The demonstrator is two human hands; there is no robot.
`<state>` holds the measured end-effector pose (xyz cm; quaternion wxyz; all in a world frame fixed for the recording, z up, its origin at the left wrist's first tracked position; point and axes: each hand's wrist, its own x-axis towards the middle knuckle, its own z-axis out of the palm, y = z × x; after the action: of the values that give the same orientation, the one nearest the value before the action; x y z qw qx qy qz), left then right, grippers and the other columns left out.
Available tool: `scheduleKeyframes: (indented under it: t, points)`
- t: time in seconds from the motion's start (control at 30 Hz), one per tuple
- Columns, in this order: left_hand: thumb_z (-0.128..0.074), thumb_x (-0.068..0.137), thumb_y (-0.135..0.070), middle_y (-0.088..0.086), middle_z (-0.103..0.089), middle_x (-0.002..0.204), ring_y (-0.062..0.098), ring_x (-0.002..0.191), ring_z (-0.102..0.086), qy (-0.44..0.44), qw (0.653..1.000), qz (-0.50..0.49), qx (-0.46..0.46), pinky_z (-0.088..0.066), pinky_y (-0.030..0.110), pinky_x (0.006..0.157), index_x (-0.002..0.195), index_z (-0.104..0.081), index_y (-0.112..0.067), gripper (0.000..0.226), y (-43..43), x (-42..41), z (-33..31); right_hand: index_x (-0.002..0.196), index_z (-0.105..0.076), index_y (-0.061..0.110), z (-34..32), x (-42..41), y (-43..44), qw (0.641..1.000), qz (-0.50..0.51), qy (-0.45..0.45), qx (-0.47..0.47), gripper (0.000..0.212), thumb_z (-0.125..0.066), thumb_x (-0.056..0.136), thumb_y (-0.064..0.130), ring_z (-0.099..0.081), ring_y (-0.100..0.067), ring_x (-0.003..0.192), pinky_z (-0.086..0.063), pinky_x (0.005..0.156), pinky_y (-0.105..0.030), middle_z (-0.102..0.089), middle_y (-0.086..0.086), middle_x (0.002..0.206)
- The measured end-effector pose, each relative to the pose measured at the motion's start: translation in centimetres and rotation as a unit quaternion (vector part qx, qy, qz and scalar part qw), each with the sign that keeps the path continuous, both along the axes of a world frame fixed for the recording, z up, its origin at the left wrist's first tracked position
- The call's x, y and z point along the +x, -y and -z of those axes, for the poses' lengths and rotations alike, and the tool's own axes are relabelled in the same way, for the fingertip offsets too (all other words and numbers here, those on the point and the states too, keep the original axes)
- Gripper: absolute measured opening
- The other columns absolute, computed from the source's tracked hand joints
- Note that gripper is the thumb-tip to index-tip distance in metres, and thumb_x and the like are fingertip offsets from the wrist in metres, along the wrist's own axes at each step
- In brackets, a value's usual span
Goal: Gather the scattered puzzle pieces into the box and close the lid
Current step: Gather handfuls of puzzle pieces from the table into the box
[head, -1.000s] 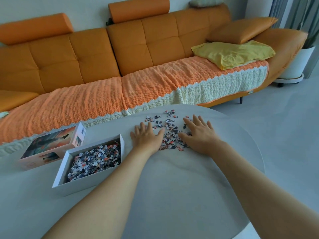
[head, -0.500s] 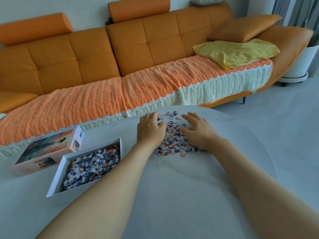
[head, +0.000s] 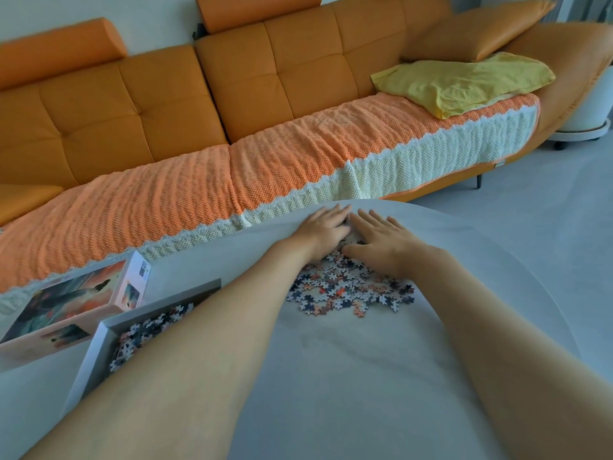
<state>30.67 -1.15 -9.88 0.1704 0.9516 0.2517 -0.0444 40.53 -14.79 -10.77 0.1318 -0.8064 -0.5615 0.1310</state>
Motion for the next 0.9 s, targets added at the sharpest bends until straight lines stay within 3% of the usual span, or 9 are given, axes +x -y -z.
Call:
scheduleKeyframes:
  t: [0.07, 0.2, 0.4, 0.47, 0.6, 0.67, 0.77, 0.83, 0.9]
  points:
    - [-0.014, 0.086, -0.064, -0.006, -0.001, 0.163, 0.016, 0.15, 0.003, -0.016, 0.998, 0.042, 0.032, -0.002, 0.042, 0.121, 0.155, -0.017, -0.028, 0.077, 0.7, -0.3, 0.2, 0.155, 0.001, 0.025, 0.0, 0.1, 0.3, 1.0, -0.011, -0.004, 0.003, 0.075, -0.03, 0.094, 0.054, 0.006, -0.011, 0.148, 0.002, 0.121, -0.037, 0.004, 0.003, 0.163]
    - [-0.024, 0.104, -0.046, -0.006, 0.0, 0.163, 0.012, 0.149, 0.003, 0.007, 0.999, 0.042, 0.004, 0.002, 0.032, 0.118, 0.155, -0.012, -0.025, 0.056, 2.4, -3.2, -0.4, 0.155, -0.006, 0.027, -0.3, -0.5, 1.6, 1.0, -0.024, -0.011, -0.002, 0.068, -0.032, 0.096, 0.049, 0.002, -0.008, 0.148, 0.001, 0.12, -0.032, -0.001, 0.005, 0.162]
    - [-0.019, 0.1, -0.056, -0.005, 0.005, 0.163, 0.014, 0.149, 0.009, -0.023, 0.999, 0.039, 0.011, -0.002, 0.041, 0.121, 0.156, -0.008, -0.024, 0.065, 6.0, -7.5, 0.1, 0.155, -0.008, 0.022, -0.8, -4.0, 4.9, 0.999, -0.033, -0.015, -0.012, 0.064, -0.031, 0.099, 0.044, 0.003, -0.009, 0.148, 0.001, 0.121, -0.03, -0.001, 0.004, 0.163]
    - [-0.015, 0.097, -0.06, -0.004, 0.005, 0.163, 0.014, 0.149, 0.009, -0.016, 0.999, 0.041, 0.025, -0.001, 0.039, 0.121, 0.156, -0.01, -0.023, 0.07, 7.8, -8.8, 0.4, 0.155, -0.009, 0.021, -0.9, -5.6, 6.3, 0.999, -0.034, -0.01, -0.001, 0.063, -0.031, 0.1, 0.041, 0.002, -0.008, 0.148, 0.001, 0.12, -0.028, -0.003, 0.004, 0.162]
    - [-0.022, 0.103, -0.048, -0.003, 0.001, 0.163, 0.013, 0.149, 0.006, 0.028, 1.0, 0.009, 0.004, 0.002, 0.032, 0.121, 0.155, -0.008, -0.02, 0.061, 11.5, -11.6, 0.5, 0.155, -0.013, 0.021, -0.8, -8.5, 9.3, 0.999, -0.027, -0.009, 0.015, 0.059, -0.029, 0.101, 0.037, 0.001, -0.008, 0.148, 0.001, 0.12, -0.027, -0.006, 0.005, 0.162]
    - [-0.025, 0.103, -0.048, -0.004, -0.005, 0.163, 0.012, 0.149, 0.002, 0.06, 0.998, 0.0, -0.018, 0.0, 0.031, 0.121, 0.155, -0.015, -0.022, 0.058, 12.9, -13.1, 0.4, 0.155, -0.014, 0.022, -0.8, -9.9, 10.5, 0.999, -0.028, -0.015, 0.025, 0.057, -0.028, 0.101, 0.037, 0.0, -0.009, 0.149, 0.001, 0.12, -0.028, -0.007, 0.005, 0.162]
    - [-0.032, 0.1, -0.047, -0.008, -0.029, 0.157, 0.013, 0.144, -0.023, 0.168, 0.977, -0.065, -0.115, -0.018, 0.036, 0.119, 0.139, -0.051, -0.024, 0.049, 13.9, -15.2, -0.3, 0.155, -0.016, 0.024, -0.7, -12.0, 11.7, 0.998, -0.038, -0.017, 0.04, 0.057, -0.029, 0.1, 0.036, 0.0, -0.01, 0.149, 0.0, 0.121, -0.03, -0.009, 0.004, 0.162]
    - [-0.034, 0.098, -0.043, -0.007, -0.043, 0.146, 0.011, 0.136, -0.035, 0.226, 0.964, -0.115, -0.078, -0.026, 0.034, 0.115, 0.124, -0.064, -0.023, 0.044, 13.8, -16.0, -0.6, 0.154, -0.016, 0.025, -0.6, -13.0, 12.2, 0.998, -0.046, -0.014, 0.05, 0.058, -0.03, 0.1, 0.038, 0.0, -0.009, 0.149, 0.002, 0.121, -0.029, -0.009, 0.004, 0.162]
    - [-0.037, 0.099, -0.031, -0.004, -0.044, 0.144, 0.014, 0.137, -0.031, 0.225, 0.961, -0.16, 0.013, -0.023, 0.031, 0.114, 0.128, -0.059, -0.021, 0.038, 12.9, -16.1, -0.4, 0.155, -0.015, 0.026, -0.6, -13.4, 12.6, 0.997, -0.052, -0.013, 0.057, 0.058, -0.029, 0.1, 0.041, 0.0, -0.008, 0.148, 0.002, 0.12, -0.027, -0.009, 0.005, 0.162]
